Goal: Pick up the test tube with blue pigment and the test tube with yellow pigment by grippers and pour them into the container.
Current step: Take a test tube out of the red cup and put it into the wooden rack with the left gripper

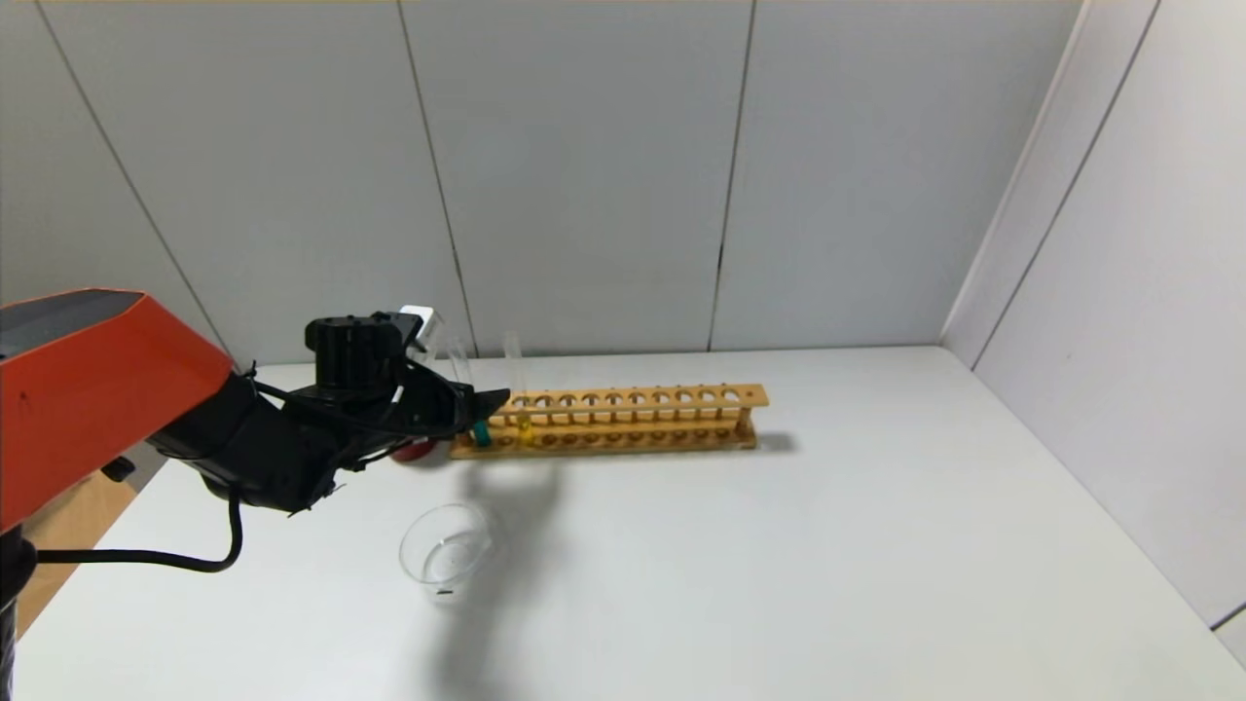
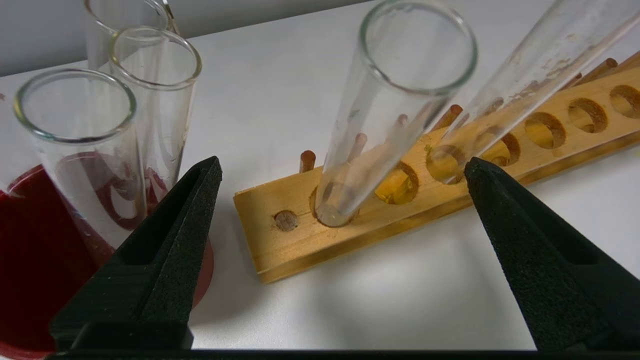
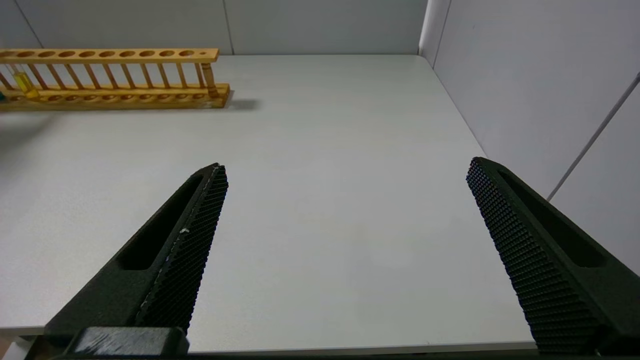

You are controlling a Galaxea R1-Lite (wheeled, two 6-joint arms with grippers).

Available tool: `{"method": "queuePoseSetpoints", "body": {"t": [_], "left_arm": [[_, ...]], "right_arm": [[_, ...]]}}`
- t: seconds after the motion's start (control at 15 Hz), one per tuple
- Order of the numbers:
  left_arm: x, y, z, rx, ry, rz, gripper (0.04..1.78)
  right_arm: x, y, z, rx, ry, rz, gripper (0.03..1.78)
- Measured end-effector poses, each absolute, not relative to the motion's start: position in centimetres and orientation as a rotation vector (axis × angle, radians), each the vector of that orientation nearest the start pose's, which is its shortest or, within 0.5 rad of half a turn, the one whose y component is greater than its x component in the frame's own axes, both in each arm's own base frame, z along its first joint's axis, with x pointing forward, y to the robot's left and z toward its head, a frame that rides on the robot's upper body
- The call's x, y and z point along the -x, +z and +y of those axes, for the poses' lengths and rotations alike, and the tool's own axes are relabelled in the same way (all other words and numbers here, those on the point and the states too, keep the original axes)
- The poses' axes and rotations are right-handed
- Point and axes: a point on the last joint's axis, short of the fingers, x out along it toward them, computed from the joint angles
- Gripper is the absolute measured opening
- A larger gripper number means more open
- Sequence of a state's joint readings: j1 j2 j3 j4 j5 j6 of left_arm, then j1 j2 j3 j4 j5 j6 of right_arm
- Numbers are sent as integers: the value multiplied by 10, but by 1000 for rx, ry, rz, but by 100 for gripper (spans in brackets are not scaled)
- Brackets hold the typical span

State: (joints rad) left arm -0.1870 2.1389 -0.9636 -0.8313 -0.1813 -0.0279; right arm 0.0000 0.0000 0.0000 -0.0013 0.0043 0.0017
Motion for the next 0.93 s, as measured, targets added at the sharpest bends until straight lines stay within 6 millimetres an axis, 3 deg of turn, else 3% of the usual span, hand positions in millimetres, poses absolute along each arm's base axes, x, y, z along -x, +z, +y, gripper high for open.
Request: {"method": "queuePoseSetpoints", "body": {"t": [0.93], "left_arm": [[-393,85,-78,23,-328,338,171]], "right_arm": [[23,76,0,-2,4,-1,175]]}}
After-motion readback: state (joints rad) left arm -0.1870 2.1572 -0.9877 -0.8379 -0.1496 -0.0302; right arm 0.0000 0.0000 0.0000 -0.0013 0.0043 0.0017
